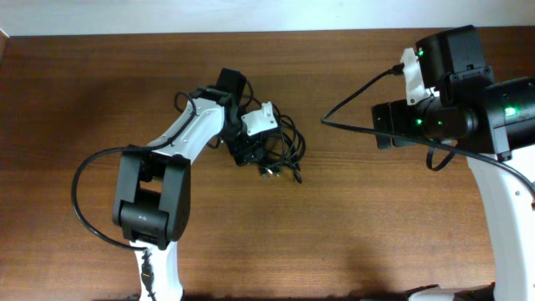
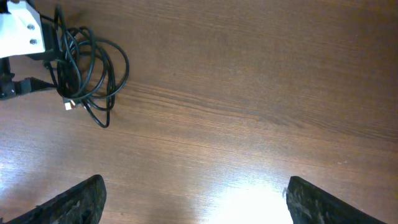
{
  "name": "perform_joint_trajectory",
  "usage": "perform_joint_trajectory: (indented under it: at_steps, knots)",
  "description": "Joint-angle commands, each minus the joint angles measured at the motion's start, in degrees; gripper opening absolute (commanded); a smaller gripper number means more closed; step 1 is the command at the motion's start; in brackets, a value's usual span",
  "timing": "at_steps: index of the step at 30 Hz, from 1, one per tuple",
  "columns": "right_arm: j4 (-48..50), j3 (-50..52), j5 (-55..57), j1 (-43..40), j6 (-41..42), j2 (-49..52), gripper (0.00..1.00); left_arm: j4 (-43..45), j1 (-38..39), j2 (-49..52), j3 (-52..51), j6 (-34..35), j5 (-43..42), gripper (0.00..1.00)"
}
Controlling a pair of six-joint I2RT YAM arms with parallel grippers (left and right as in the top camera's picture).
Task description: Untangle cables
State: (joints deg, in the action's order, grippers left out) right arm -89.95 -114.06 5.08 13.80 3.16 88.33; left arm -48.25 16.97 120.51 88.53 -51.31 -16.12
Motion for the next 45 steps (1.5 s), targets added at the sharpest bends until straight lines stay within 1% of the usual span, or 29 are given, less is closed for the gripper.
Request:
perform_joint_trajectory:
  at_steps: [1,5,10,12,15,16,19,21,25,31,35,36,39,42,44,45]
  knots:
    - [0.2,-0.1,0.0,0.0,0.3,0.5,0.92,-1.6,1.3,0.7,4.9,0.3,-1.3,0.98]
    - [0.7,1.0,0.0,0.0,0.3,0.5,0.92,-4.0,2.4,0.7,7.9,0.7,-1.2,0.98]
    - [0.8,2.1,0.1,0.0,0.3,0.5,0.92,-4.6,2.6,0.9,8.0,0.6,-1.0,0.97]
    - [0.8,2.2,0.1,0.0,0.3,0.5,0.92,-5.4,2.6,0.9,8.0,-0.2,-0.8,0.97]
    - [0.8,2.2,0.1,0.0,0.3,0.5,0.92,-9.2,2.6,0.9,8.0,-4.9,-0.2,1.00]
    - [0.8,2.2,0.1,0.0,0.3,0.5,0.92,-11.0,2.6,0.9,8.0,-6.4,1.2,1.00]
    - [0.9,2.2,0.1,0.0,0.3,0.5,0.92,-15.3,2.6,0.9,8.0,-6.9,7.6,1.00]
    - [1.1,2.2,0.1,0.0,0.3,0.5,0.92,-16.3,2.6,0.9,8.0,-7.4,8.0,1.00]
    - [1.0,2.2,0.0,0.0,0.3,0.5,0.92,-15.8,2.7,0.9,8.0,-7.4,7.7,1.00]
    - [0.9,2.2,0.0,0.0,0.3,0.5,0.92,-12.8,2.9,0.9,8.0,-7.3,0.7,0.99]
    - [0.8,2.2,0.1,0.0,0.3,0.5,0.92,-12.4,2.9,0.9,8.0,-7.3,0.1,0.99]
    - [0.8,2.2,0.0,0.0,0.3,0.5,0.92,-12.5,2.9,0.9,8.0,-7.3,0.4,0.96]
    - [0.8,2.2,0.0,0.0,0.3,0.5,0.92,-12.5,2.9,0.9,8.0,-7.3,0.4,0.96]
    - [0.8,2.2,0.0,0.0,0.3,0.5,0.92,-12.4,2.9,1.2,8.0,-7.3,0.4,0.92]
    - [0.8,2.2,0.0,0.0,0.3,0.5,0.92,-12.2,2.9,1.8,8.0,-7.3,0.2,0.85]
    - [0.8,2.2,0.0,0.0,0.3,0.5,0.92,-12.0,2.9,2.2,8.0,-7.3,0.2,0.86]
